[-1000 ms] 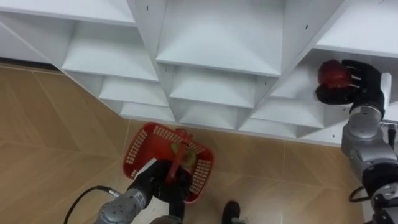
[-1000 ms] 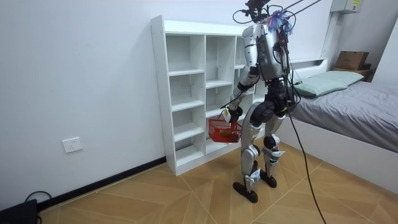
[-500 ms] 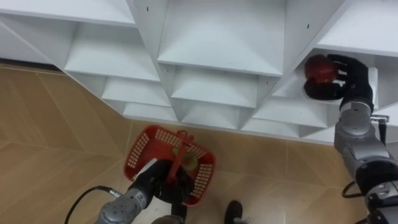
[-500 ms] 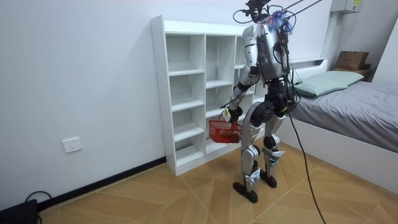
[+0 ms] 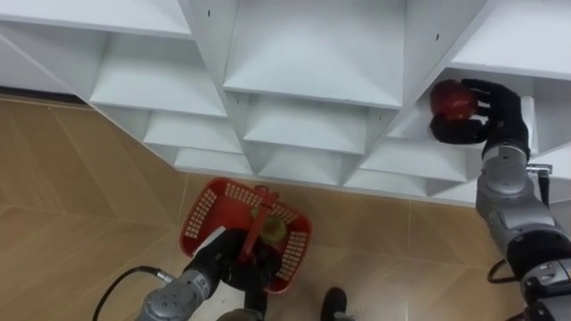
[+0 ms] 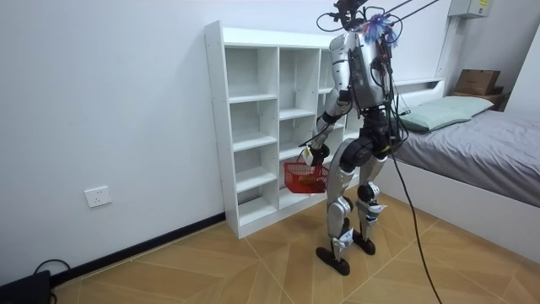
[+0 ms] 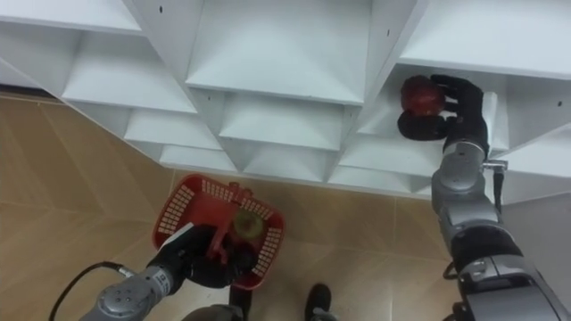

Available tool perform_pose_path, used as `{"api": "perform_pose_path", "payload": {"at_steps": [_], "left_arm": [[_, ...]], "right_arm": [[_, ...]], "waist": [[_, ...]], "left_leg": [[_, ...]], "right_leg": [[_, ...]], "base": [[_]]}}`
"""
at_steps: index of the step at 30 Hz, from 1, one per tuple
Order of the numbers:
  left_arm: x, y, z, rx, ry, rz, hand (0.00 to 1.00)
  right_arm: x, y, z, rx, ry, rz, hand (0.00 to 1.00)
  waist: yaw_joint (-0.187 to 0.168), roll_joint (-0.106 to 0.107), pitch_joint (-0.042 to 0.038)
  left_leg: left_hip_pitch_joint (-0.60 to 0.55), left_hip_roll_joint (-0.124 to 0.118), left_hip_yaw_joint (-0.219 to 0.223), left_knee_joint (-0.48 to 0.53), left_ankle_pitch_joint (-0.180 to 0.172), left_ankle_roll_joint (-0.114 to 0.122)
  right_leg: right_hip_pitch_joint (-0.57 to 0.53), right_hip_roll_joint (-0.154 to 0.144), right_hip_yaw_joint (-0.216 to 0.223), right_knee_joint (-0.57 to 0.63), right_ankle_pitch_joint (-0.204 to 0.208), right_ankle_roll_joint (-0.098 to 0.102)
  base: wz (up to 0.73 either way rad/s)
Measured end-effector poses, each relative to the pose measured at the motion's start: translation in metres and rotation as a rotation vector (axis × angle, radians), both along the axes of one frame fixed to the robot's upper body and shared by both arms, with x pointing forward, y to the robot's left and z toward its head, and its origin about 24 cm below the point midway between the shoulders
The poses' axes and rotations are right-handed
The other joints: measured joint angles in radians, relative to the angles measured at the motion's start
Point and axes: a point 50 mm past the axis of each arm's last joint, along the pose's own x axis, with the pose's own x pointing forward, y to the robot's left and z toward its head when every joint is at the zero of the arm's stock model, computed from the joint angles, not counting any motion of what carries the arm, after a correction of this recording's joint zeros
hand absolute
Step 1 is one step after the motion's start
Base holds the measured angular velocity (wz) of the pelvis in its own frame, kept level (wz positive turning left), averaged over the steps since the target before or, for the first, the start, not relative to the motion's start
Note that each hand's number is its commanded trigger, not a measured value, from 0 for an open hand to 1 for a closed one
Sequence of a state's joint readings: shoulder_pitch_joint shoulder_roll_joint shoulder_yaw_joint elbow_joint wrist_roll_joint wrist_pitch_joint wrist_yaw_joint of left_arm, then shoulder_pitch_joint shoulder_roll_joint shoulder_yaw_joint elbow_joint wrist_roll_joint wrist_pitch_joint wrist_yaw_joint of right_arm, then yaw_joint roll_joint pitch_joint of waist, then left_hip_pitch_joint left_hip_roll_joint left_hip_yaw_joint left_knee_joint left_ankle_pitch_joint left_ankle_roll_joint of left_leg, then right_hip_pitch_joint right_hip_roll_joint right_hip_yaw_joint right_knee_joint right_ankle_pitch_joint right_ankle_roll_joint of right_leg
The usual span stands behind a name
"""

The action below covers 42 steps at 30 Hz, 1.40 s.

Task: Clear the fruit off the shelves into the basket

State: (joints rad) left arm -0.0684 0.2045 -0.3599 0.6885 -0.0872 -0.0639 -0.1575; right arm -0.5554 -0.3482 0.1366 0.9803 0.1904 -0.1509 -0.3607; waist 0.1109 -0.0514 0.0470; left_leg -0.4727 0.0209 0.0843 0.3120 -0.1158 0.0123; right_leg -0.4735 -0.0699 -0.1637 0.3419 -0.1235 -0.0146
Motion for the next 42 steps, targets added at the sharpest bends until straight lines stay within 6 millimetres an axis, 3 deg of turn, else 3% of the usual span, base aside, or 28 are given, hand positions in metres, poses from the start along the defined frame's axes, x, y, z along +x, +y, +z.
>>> {"api": "perform_pose_path", "payload": {"at_steps": [4,10,14,17,24,27,34,39,42], "left_arm": [[0.001,0.002,0.000,0.012,-0.011,0.022,1.00],[0.002,0.002,0.002,0.005,-0.029,0.052,1.00],[0.005,-0.004,0.003,-0.017,-0.044,0.084,1.00],[0.005,-0.005,0.003,-0.029,-0.050,0.092,1.00],[-0.001,-0.014,0.000,-0.054,-0.038,0.105,1.00],[-0.006,-0.014,-0.003,-0.060,-0.023,0.112,1.00],[-0.004,-0.015,-0.001,-0.067,-0.037,0.125,1.00],[-0.001,-0.014,0.002,-0.069,-0.076,0.133,1.00],[0.000,-0.015,0.004,-0.073,-0.084,0.129,1.00]], "right_arm": [[-0.003,0.007,-0.006,0.006,0.009,0.026,1.00],[-0.013,0.035,-0.018,0.032,-0.003,0.125,1.00],[-0.030,0.056,-0.032,0.022,-0.004,0.199,1.00],[-0.043,0.066,-0.045,0.058,0.021,0.225,1.00],[-0.075,0.081,-0.069,0.017,0.123,0.371,1.00],[-0.082,0.090,-0.070,-0.018,0.133,0.439,1.00],[-0.090,0.105,-0.070,-0.029,0.143,0.559,1.00],[-0.097,0.109,-0.071,-0.057,0.155,0.606,1.00],[-0.097,0.112,-0.070,-0.066,0.154,0.629,1.00]], "waist": [[-0.001,0.000,0.0000],[-0.027,0.000,-0.0024],[-0.032,0.001,-0.0186],[-0.053,0.004,-0.0201],[-0.061,0.037,-0.0406],[-0.066,0.041,-0.0415],[-0.084,0.047,-0.0401],[-0.083,0.066,-0.0321],[-0.081,0.068,-0.0315]], "left_leg": [[0.011,0.000,0.001,0.000,0.000,0.000],[0.015,0.003,0.010,-0.001,0.000,0.000],[0.019,0.005,0.022,-0.009,0.001,0.002],[0.042,0.004,0.023,-0.010,0.001,0.002],[0.064,0.005,0.039,-0.028,0.004,0.002],[0.071,0.006,0.050,-0.037,0.007,0.001],[0.068,0.014,0.057,-0.038,0.007,0.001],[0.068,0.015,0.057,-0.044,0.006,0.000],[0.064,0.017,0.060,-0.046,0.006,0.000]], "right_leg": [[0.009,0.000,0.000,0.000,0.000,0.000],[0.011,0.002,0.000,-0.005,0.005,-0.001],[0.014,0.006,0.012,-0.020,0.015,0.002],[0.035,0.006,0.016,-0.020,0.015,0.002],[0.040,0.010,0.034,-0.026,0.022,0.003],[0.039,0.016,0.053,-0.034,0.026,0.003],[0.045,0.022,0.049,-0.054,0.042,0.001],[0.048,0.024,0.049,-0.068,0.044,0.002],[0.042,0.026,0.051,-0.070,0.044,0.001]], "base": [[-0.01],[-0.03],[-0.09],[-0.03],[-0.07],[-0.15],[-0.03],[0.00],[0.00]]}}
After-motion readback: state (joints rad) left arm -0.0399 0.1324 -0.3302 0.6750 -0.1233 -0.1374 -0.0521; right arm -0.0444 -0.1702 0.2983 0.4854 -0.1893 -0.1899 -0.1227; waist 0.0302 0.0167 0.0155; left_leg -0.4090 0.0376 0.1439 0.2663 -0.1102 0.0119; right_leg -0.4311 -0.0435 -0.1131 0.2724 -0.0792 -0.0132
